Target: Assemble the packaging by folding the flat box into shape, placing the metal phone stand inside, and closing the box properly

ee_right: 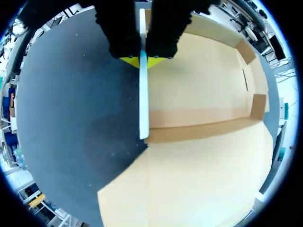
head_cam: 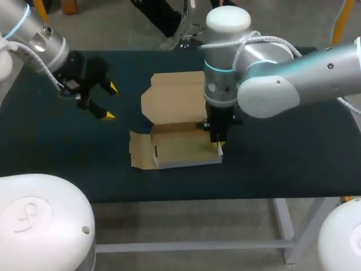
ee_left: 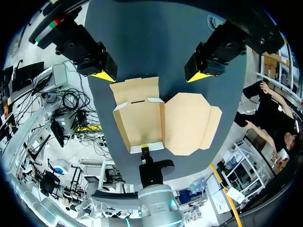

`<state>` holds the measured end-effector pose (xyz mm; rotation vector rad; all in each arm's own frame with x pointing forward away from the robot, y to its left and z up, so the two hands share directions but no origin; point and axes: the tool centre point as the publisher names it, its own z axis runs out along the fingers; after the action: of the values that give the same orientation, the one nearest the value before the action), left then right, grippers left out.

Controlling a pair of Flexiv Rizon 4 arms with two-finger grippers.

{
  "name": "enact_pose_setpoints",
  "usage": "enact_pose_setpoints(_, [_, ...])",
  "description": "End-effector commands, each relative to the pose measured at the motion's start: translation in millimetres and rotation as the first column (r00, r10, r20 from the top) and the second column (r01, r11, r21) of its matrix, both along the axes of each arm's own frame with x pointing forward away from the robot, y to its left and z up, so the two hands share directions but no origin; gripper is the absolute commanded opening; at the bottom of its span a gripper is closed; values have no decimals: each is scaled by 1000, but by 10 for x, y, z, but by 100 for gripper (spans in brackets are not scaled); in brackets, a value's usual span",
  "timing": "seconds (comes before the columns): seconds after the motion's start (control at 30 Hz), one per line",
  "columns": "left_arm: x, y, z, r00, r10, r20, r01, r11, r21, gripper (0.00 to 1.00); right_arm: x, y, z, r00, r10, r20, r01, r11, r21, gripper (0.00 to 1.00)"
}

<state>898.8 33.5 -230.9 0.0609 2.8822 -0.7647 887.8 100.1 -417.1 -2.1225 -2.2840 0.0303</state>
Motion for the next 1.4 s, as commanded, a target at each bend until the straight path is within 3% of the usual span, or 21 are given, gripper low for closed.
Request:
enact_pose_setpoints(0.03, [1, 0, 9, 1000, 0, -3, 0, 1000, 5, 100, 1, -12, -11, 1000, -9, -20, 10, 1000, 28, 0])
enact_pose_setpoints(0.67, [1, 0, 9, 1000, 0, -3, 0, 1000, 5, 100, 4, 30, -2, 996, -56, -64, 53, 998, -46, 0])
enact_pose_setpoints(1.33, [1, 0, 9, 1000, 0, -3, 0, 1000, 5, 100, -5, 8, -19, 995, -77, -66, 74, 996, -39, 0])
enact_pose_setpoints(1.4, [45, -86, 63, 999, -7, -39, 8, 999, 38, 100, -5, 8, -19, 995, -77, -66, 74, 996, -39, 0])
